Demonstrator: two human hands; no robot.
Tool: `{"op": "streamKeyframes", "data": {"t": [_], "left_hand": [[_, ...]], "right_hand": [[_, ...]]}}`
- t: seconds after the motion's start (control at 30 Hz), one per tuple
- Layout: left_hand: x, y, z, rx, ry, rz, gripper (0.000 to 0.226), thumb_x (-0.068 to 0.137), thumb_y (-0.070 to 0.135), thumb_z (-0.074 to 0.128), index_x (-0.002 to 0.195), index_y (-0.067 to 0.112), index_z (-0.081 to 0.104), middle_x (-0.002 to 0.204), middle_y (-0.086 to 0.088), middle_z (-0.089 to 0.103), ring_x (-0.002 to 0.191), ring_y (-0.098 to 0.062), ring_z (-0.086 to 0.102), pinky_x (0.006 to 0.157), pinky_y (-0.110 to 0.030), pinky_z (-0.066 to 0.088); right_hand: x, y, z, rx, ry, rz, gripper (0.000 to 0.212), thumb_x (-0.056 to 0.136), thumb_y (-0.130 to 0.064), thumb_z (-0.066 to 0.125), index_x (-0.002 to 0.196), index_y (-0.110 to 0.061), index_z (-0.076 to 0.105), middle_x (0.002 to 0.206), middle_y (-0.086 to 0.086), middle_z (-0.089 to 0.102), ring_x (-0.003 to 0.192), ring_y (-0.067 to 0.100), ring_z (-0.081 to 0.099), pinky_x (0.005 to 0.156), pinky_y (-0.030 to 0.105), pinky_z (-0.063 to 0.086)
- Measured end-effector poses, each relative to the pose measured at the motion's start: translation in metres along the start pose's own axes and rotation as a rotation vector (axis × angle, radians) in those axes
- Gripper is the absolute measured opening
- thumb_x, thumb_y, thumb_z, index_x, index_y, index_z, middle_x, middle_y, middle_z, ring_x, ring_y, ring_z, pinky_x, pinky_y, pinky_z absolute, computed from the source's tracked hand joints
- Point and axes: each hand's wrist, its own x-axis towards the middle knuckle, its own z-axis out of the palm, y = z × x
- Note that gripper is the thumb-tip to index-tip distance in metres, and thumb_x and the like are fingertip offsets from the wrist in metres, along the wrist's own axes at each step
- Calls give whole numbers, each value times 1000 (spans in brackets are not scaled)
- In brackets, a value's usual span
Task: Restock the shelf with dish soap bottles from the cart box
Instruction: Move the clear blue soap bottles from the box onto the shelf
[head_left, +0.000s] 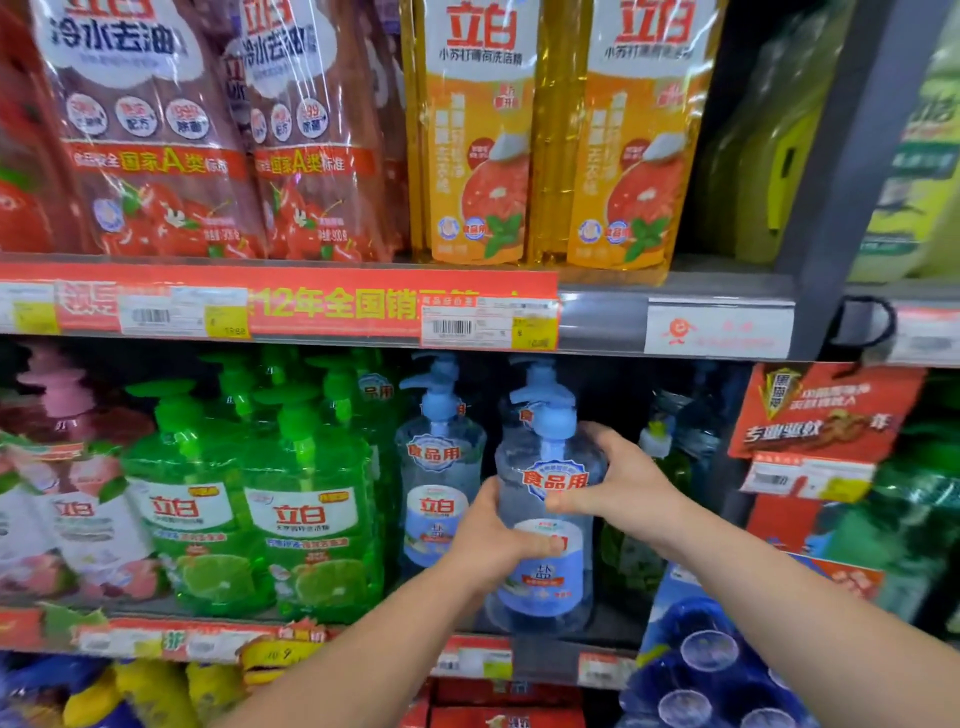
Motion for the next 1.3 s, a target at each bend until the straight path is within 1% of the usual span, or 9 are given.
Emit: {"op": "streamKeyframes", "data": {"t": [0.1,0.17,0.43,0.53,0.67,0.77,0.9,1.07,1.3], "left_hand": [[13,-5,-1,1,-6,20,62,54,15,87,104,27,52,119,-4,64,99,-15,65,76,-31,56],[18,-8,-1,61,11,15,54,59,14,87,95,29,51,112,-1,66,94,-13,64,78,-31,54],[9,0,-12,307,100,189,52,67,18,81,105,27,47,94,20,55,88,-3,57,63,-4,43],[0,17,-35,590,265,366,48,73,24,74,117,19,55,103,8,52,96,-16,58,81,-26,47],[-4,40,-63,1163,467,693,45,59,23,82,100,11,67,98,-12,64,89,-36,63,73,-43,51],[1,53,-73,1493,480,630,65,47,32,85,108,16,68,110,-15,64,104,-41,60,75,-47,52],[5,48,-76,1599,371,549,61,75,25,65,133,30,47,147,-15,34,139,-43,21,90,-46,46],[-2,45,-73,1610,405,565,55,44,11,85,97,19,71,119,-24,61,115,-51,53,45,-35,55],[6,39,-72,1609,436,595,58,43,9,85,97,22,71,118,-21,61,117,-51,51,37,-33,50]], "right_hand": [[8,8,1,26,9,-12,61,57,-4,84,99,-36,53,101,-15,67,92,2,66,76,17,51],[12,13,4,27,-4,6,67,59,-2,83,110,-31,51,102,-16,66,91,0,66,73,15,52],[18,13,0,-259,-153,19,85,65,-16,83,135,-22,36,126,0,53,112,14,56,97,34,47],[17,7,3,-482,-162,8,90,60,-28,81,136,-26,32,124,-1,41,114,15,49,97,34,46],[16,4,6,-647,-152,-32,93,61,-34,82,138,-25,30,128,-2,38,119,14,43,96,27,41],[21,1,1,-707,-156,-19,95,63,-35,82,141,-23,29,137,1,39,125,17,42,100,28,39],[27,-2,-3,-776,-149,16,101,64,-37,82,145,-22,24,146,2,36,130,19,40,101,28,38],[30,1,-2,-790,-92,51,104,62,-36,83,146,-22,23,146,4,36,130,22,40,99,28,37],[41,4,4,-712,1,100,104,63,-30,84,146,-26,22,146,8,34,130,25,41,99,31,38]]}}
